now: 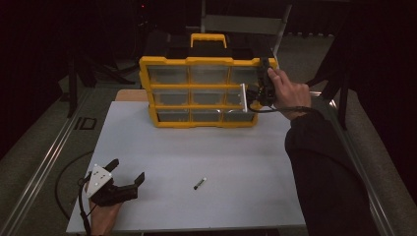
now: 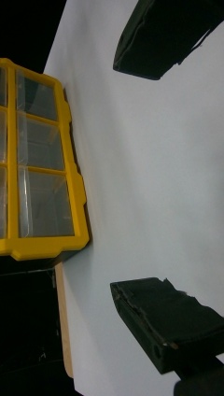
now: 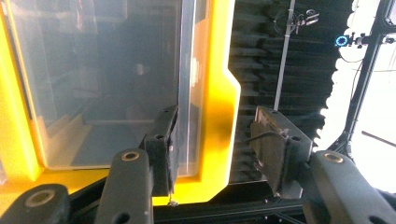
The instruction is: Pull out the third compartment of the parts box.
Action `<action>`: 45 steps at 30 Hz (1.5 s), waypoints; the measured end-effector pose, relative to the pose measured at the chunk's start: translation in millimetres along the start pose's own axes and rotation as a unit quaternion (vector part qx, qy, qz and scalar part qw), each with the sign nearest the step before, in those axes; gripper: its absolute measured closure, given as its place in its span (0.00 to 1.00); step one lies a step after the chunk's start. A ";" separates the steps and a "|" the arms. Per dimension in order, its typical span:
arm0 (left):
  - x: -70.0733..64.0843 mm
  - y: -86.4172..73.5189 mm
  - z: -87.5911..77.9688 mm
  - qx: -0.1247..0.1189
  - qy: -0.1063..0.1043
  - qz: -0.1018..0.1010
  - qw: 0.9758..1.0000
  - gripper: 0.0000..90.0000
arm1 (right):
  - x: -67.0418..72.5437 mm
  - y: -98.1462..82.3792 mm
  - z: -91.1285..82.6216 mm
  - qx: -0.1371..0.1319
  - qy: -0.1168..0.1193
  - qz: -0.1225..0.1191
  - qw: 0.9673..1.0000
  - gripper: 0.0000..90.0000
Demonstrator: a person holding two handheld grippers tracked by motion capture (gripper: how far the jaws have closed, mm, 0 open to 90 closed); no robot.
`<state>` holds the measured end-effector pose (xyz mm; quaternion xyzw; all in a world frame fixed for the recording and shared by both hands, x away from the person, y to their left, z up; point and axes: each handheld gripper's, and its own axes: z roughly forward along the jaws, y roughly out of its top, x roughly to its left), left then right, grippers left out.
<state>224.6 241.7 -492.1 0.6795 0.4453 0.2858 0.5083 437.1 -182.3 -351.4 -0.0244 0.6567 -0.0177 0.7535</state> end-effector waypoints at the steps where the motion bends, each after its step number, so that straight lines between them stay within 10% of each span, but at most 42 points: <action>1: 0.1 0.0 0.0 0.000 0.000 0.000 1.000 0.00 | -0.2 -0.1 -0.3 0.000 0.001 0.000 1.000 0.58; 45: -0.6 0.1 -0.1 0.000 0.000 0.001 1.000 0.00 | -1.1 1.6 -20.0 -0.002 0.040 -0.014 0.999 0.88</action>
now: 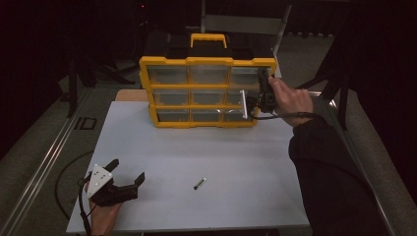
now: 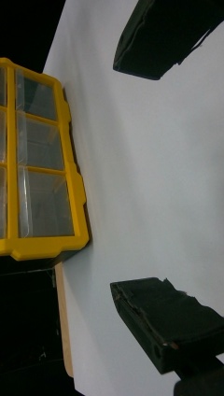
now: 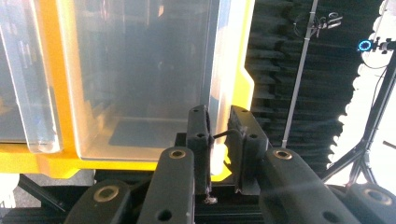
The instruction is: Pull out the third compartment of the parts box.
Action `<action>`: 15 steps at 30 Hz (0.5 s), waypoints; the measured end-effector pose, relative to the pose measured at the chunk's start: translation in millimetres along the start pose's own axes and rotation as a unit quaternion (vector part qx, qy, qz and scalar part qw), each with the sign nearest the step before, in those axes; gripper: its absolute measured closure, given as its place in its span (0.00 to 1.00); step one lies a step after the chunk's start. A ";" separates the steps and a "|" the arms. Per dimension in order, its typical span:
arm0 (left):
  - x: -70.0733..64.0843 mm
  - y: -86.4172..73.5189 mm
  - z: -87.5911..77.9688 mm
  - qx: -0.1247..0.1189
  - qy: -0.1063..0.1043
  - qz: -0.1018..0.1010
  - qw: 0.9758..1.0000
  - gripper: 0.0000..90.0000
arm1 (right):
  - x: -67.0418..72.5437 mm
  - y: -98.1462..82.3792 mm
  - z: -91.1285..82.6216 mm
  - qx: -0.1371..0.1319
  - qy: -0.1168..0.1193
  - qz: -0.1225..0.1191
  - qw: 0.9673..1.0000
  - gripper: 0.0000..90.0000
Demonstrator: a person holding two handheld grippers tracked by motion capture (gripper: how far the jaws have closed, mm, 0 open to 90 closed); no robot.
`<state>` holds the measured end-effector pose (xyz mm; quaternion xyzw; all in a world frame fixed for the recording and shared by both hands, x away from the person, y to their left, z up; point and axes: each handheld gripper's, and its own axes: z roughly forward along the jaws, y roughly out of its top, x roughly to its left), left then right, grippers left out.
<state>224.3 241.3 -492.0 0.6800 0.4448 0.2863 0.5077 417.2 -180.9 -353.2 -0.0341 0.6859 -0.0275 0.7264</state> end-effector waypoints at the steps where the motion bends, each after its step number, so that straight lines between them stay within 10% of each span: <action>1: 0.0 0.0 0.1 0.000 0.000 0.001 1.000 0.00 | -0.1 0.1 -0.4 0.000 -0.001 -0.001 1.000 0.88; 15: -0.1 -0.2 0.4 0.001 0.001 0.001 1.000 0.00 | -2.1 -1.5 -9.7 -0.004 0.010 -0.006 1.000 0.88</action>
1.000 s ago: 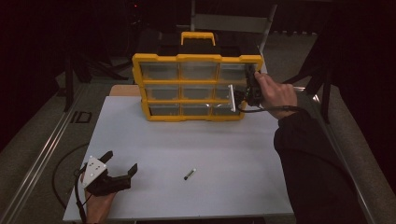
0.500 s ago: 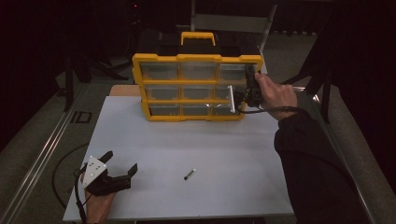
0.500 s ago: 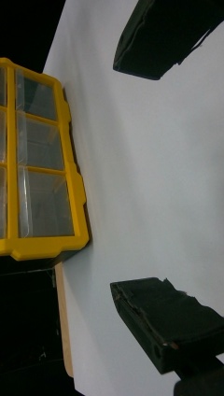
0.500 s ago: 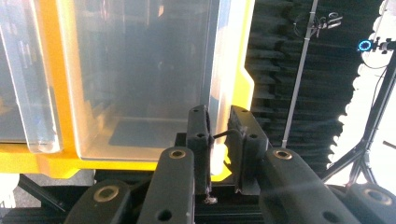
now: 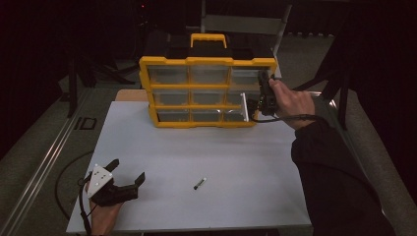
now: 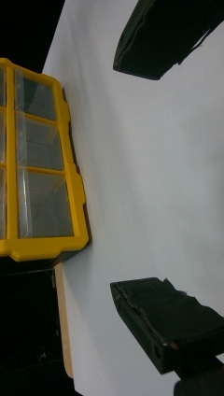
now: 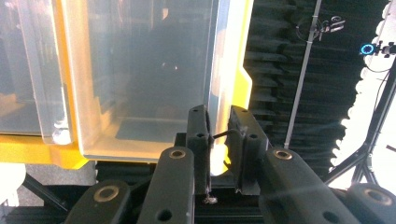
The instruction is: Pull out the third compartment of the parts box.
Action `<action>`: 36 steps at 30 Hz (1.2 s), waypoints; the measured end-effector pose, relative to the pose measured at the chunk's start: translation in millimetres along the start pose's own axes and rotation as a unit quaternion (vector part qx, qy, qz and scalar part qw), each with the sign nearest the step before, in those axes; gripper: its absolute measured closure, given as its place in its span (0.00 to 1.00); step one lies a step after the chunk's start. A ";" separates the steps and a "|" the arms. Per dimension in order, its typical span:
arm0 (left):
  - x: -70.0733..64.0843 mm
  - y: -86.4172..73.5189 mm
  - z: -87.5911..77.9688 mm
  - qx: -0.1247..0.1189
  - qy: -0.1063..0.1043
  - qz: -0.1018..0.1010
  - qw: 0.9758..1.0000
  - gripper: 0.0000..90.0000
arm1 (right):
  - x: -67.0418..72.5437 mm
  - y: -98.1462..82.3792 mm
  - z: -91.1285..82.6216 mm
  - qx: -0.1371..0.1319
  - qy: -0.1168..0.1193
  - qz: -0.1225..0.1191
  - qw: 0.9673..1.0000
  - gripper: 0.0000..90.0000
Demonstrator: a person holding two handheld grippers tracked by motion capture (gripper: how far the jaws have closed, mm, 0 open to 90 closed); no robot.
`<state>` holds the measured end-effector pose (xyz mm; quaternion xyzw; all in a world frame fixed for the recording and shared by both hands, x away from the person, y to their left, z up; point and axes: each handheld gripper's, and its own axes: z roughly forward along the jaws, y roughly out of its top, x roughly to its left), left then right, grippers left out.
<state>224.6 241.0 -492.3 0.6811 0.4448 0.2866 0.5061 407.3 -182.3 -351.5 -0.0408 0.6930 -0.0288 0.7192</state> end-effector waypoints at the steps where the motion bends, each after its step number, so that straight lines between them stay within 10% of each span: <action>1: 0.2 -0.1 0.0 0.000 -0.001 0.000 1.000 0.00 | 0.7 0.0 -0.9 0.000 -0.001 0.006 1.000 0.88; 36: -0.2 -0.1 0.1 0.002 0.001 0.001 1.000 0.00 | -4.9 -3.1 -35.9 -0.013 0.016 0.008 1.000 0.88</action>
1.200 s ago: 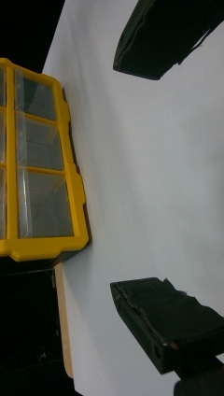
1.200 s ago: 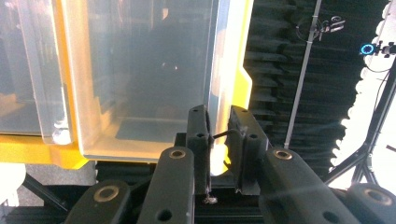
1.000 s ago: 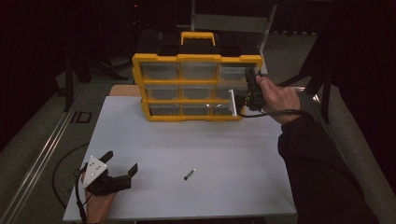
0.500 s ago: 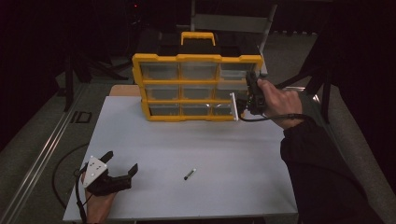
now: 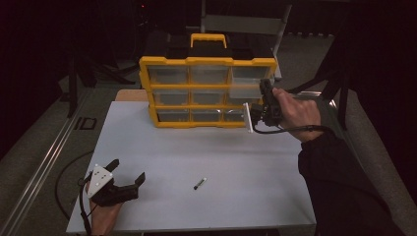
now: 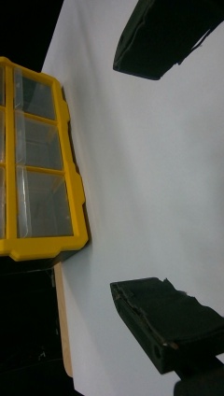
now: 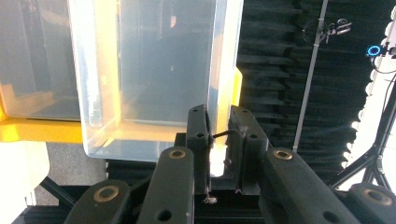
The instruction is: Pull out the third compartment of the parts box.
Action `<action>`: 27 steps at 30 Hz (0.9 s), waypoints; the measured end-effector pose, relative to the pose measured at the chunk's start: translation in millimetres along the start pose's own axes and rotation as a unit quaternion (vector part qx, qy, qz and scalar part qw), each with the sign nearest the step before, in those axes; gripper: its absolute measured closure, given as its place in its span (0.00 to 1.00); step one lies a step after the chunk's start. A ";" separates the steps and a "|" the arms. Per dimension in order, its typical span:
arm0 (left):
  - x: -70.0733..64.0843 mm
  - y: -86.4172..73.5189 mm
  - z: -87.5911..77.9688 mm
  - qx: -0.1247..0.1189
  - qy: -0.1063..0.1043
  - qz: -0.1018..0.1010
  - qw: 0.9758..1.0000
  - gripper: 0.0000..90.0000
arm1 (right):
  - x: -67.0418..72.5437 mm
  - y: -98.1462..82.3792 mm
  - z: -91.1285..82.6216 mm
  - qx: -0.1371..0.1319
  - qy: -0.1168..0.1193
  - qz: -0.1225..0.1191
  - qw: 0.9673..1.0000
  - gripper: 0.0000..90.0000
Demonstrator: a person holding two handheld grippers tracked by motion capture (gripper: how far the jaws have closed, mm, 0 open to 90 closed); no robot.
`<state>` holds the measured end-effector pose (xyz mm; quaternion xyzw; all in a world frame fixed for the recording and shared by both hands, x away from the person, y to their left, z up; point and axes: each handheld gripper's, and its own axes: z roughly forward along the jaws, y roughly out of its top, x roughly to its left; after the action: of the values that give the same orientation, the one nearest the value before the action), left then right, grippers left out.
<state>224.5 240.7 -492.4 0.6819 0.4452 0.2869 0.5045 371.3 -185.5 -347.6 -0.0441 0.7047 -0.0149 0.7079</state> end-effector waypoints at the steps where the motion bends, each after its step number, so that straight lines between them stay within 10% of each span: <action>1: 0.0 0.0 0.0 0.000 0.000 0.000 1.000 0.00 | 0.0 0.0 0.0 0.000 0.000 0.000 1.000 0.88; 27: 0.5 -0.1 -0.2 0.001 -0.001 0.001 1.000 0.00 | 0.9 -1.7 -24.8 -0.012 -0.003 0.004 1.000 0.88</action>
<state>224.5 241.2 -492.4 0.6828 0.4445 0.2865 0.5041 346.6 -188.3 -348.5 -0.0499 0.7029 -0.0029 0.7096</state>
